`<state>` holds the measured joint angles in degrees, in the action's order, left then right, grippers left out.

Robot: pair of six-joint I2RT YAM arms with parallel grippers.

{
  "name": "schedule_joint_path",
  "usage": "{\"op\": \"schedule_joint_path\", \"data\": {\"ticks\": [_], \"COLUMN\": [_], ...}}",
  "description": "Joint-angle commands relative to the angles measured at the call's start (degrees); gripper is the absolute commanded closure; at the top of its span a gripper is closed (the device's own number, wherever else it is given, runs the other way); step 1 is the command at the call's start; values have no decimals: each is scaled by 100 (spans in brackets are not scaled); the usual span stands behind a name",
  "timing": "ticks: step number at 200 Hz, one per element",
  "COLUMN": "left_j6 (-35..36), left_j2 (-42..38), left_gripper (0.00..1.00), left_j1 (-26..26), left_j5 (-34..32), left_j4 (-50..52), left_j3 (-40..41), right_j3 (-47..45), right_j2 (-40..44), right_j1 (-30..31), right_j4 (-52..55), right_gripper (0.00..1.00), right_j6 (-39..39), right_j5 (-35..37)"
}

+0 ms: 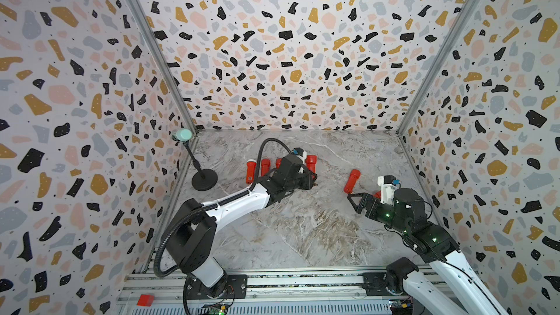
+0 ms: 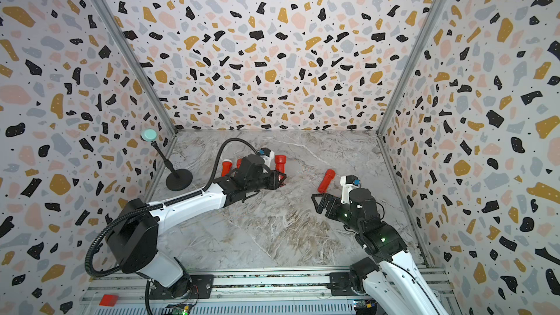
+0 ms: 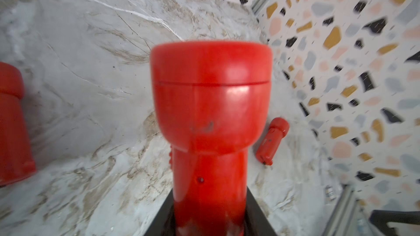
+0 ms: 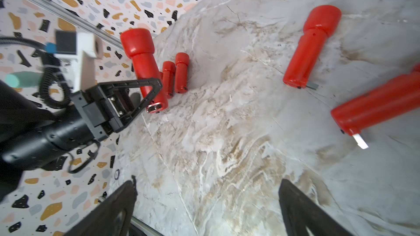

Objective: Close the plug at the bottom of the flashlight
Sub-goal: Pick up the flashlight from the center of the board.

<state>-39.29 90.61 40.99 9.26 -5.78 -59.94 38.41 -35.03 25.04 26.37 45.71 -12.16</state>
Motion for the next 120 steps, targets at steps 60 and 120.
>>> {"op": "schedule_joint_path", "data": {"ticks": [60, 120], "left_j6": [-3189, -4173], "left_j2": [209, 585], "left_gripper": [100, 100], "left_j1": [-682, -784], "left_j5": [1899, 2001], "left_j4": [-4345, -5478], "left_j3": [1266, 1582], "right_j3": [-720, -883], "right_j2": [-840, -1677], "right_j1": [25, 864], "right_j4": [-3318, -5001], "right_gripper": [1, 1], "right_j6": [1430, 1886], "right_j5": [-859, -213]}}
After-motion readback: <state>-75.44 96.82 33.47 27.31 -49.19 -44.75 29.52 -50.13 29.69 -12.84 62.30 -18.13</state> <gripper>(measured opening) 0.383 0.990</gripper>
